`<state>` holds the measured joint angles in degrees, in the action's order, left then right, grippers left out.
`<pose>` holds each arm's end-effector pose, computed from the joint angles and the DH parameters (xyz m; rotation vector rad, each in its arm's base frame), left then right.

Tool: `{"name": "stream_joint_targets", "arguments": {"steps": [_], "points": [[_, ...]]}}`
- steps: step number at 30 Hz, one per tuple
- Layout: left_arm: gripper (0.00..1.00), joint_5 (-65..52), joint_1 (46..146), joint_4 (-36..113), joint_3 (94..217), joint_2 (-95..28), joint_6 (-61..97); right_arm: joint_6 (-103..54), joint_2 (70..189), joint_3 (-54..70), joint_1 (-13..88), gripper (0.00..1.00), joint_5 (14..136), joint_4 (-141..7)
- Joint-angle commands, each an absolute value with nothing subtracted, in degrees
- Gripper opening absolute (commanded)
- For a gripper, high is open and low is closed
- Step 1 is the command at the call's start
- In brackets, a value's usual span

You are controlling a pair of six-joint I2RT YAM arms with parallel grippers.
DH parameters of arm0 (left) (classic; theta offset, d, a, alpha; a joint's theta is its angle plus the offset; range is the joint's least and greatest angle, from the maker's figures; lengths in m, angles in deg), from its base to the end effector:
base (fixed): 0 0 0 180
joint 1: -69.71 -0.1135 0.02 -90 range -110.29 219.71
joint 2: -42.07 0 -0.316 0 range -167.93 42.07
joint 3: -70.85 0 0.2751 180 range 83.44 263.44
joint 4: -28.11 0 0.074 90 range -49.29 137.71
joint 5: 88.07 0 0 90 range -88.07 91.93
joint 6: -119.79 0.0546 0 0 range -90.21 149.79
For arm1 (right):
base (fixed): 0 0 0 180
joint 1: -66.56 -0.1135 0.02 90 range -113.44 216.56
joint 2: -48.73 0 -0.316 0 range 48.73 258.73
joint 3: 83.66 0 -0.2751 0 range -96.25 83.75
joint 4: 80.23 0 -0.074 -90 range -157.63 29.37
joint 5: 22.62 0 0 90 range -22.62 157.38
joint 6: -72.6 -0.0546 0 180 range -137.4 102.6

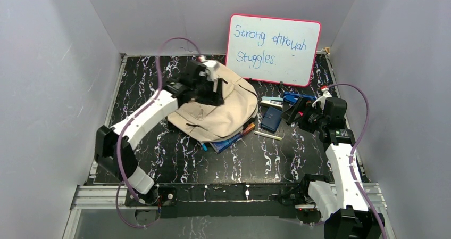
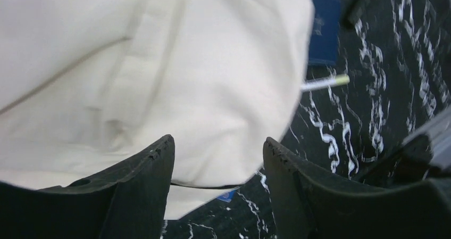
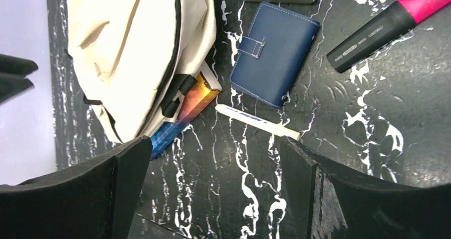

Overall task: Pack the student bag
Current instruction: Move the student bag to the center of the board, then adjust the student bag at the center of the board.

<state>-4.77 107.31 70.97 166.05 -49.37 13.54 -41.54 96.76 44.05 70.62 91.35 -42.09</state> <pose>0.3146 -0.2503 0.3666 0.4944 2.2731 -0.6225 0.1870 0.0090 0.2998 0.2895 2.1570 0.6530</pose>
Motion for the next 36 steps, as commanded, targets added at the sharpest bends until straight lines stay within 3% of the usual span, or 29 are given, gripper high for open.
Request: {"name": "stream_joint_targets", "arguments": {"steps": [1,5,12,14,17,25,36], "points": [[0.6,-9.18,91.61,60.45,158.98,-39.15,5.59,-48.25,95.53,42.75,70.58,0.99,93.63,-45.59],[0.6,-6.65,80.74,58.27,153.91,-37.69,5.14,-57.71,94.96,44.75,67.71,0.98,93.97,-51.11],[0.64,-2.48,72.13,51.97,151.87,-41.47,6.39,-71.36,98.73,46.14,49.0,0.98,76.95,-59.17],[0.67,-1.64,71.7,48.86,151.41,-43.08,7.58,-73.93,100.71,46.87,44.82,0.98,72.47,-62.54],[0.79,-2.0,71.33,44.88,152.12,-46.96,9.0,-75.37,106.18,46.11,39.57,0.98,67.9,-65.97],[0.85,-7.28,70.68,41.15,158.87,-60.35,19.28,-75.82,124.34,42.39,37.45,0.99,66.88,-74.14],[0.78,-23.41,70.67,37.38,163.23,-72.84,22.91,-73.15,137.37,36.85,37.43,0.89,71.55,-80.37]]}}
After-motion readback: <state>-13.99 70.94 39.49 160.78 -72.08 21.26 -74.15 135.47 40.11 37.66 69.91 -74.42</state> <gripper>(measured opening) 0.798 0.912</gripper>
